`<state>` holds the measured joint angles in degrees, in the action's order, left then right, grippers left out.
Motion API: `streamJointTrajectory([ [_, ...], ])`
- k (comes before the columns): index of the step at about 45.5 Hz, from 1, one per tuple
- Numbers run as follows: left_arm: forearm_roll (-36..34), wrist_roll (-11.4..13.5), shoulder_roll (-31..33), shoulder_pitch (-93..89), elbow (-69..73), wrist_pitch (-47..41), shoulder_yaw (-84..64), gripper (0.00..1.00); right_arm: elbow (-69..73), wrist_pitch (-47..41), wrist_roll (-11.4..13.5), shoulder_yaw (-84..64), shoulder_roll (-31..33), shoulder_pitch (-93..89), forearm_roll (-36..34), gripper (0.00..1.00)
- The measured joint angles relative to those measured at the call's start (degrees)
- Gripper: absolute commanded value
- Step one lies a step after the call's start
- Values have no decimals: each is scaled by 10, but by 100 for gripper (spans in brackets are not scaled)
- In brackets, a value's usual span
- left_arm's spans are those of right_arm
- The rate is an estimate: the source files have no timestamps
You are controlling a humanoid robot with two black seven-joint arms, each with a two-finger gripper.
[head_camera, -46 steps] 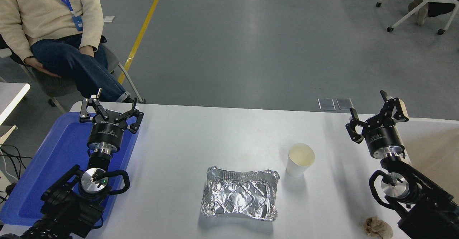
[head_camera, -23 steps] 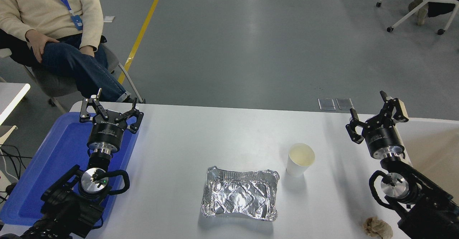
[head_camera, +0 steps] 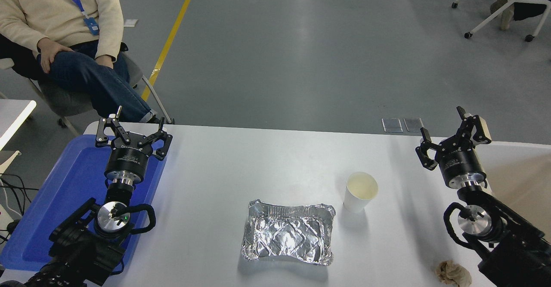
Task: Pick up paper cup place in dustbin
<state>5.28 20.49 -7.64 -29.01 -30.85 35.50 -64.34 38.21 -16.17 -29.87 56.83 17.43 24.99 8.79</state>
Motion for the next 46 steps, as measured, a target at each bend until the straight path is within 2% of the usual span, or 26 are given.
streamJointTrajectory([
  [31,0,-1,0,0,-1,0,0,100,6,10,2,-12,13,-7,-6,100],
  [39,0,0,0,0,-1,0,0,100,9,15,2,-92,59,10,-56,100],
  [46,0,0,0,0,-1,0,0,100,15,22,3,-242,121,57,-125,100],
])
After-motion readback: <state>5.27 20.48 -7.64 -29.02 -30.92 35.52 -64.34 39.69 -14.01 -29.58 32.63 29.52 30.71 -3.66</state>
